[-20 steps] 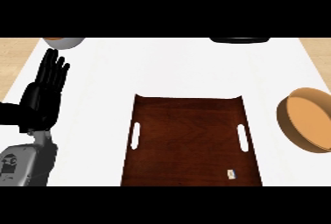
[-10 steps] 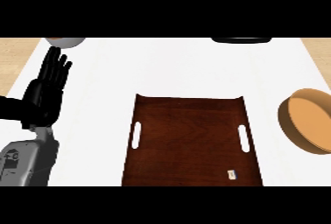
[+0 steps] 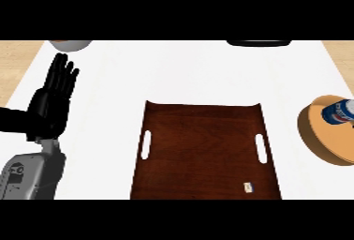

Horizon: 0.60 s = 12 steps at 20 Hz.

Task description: Pick the can from the tray and place it in the pot

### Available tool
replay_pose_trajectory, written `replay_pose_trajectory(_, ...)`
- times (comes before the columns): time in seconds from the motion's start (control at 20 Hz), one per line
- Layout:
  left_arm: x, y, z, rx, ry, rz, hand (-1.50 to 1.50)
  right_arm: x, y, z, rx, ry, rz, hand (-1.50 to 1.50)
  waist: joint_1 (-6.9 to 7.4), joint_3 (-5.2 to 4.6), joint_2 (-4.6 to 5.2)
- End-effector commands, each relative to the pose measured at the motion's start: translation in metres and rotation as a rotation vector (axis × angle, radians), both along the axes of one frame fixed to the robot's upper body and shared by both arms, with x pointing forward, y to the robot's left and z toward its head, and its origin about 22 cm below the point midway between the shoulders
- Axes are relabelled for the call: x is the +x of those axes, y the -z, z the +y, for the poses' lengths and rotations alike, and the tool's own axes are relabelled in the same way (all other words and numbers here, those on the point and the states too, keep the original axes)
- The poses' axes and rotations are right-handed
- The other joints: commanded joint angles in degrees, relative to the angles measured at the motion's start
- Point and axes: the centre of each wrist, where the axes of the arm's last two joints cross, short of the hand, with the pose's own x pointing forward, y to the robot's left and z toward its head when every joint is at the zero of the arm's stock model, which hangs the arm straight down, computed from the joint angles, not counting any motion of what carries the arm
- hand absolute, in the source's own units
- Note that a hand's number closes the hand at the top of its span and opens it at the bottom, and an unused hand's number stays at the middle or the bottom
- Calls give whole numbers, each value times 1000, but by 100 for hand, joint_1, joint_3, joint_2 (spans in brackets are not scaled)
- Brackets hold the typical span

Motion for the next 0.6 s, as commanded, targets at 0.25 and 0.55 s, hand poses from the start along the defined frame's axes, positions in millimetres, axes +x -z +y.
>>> replay_pose_trajectory(0.25,-2,4,-6,-8,-18,-10,0,13,-2,13,252,-29,-290,-150,-33,-2,-12)
replay_pose_trajectory(0.55,-11,-2,-7,-14,-16,7,0,-17,-11,-28,431,94,-402,-150,-33,0,-21)
